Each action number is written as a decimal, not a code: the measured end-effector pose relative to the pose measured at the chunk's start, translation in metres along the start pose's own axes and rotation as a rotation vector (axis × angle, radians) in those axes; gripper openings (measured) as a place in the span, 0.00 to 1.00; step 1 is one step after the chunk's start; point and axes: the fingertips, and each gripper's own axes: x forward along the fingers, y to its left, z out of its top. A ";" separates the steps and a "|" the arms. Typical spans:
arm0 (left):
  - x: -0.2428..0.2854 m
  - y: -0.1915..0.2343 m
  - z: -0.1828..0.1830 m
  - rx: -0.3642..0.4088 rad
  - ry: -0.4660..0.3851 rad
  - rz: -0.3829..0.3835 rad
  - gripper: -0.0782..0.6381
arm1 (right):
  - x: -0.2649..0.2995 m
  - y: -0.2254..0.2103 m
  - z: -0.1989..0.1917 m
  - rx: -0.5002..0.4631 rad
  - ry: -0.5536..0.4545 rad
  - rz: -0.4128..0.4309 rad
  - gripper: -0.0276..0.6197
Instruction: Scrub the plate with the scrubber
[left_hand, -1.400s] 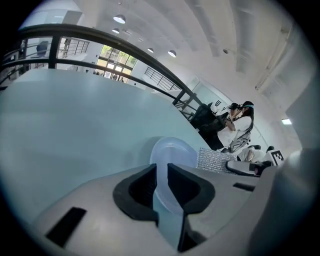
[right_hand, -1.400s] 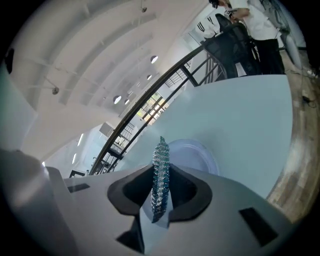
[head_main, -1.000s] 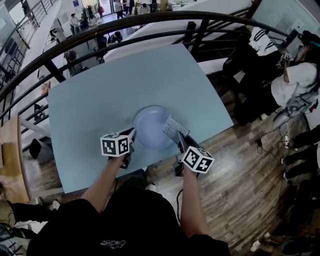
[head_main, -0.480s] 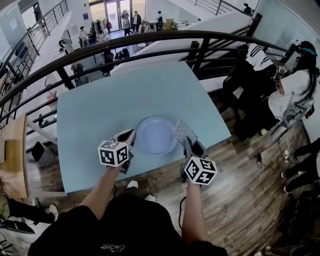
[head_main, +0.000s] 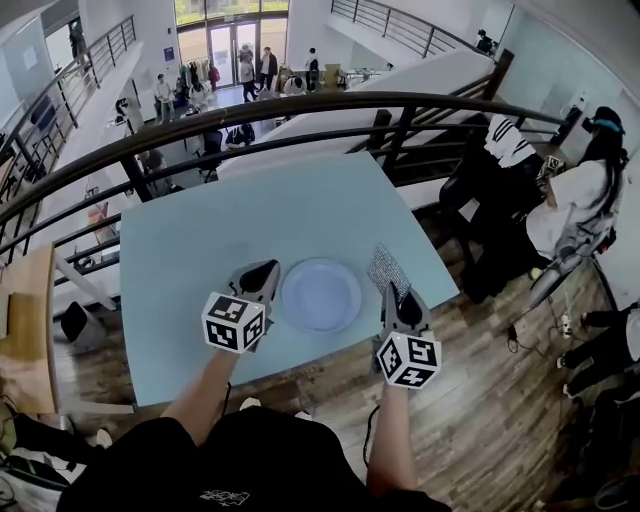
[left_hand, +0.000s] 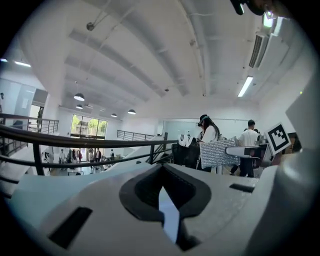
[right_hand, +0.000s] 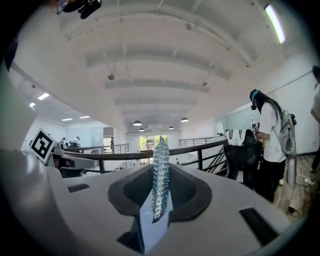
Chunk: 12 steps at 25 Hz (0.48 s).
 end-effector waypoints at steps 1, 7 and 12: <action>-0.003 0.002 0.008 0.020 -0.015 -0.007 0.12 | 0.000 0.005 0.007 -0.011 -0.014 -0.005 0.17; -0.019 0.016 0.051 0.079 -0.107 -0.051 0.12 | -0.005 0.028 0.051 -0.030 -0.103 -0.027 0.17; -0.030 0.029 0.084 0.090 -0.175 -0.081 0.12 | -0.015 0.041 0.078 -0.033 -0.165 -0.056 0.17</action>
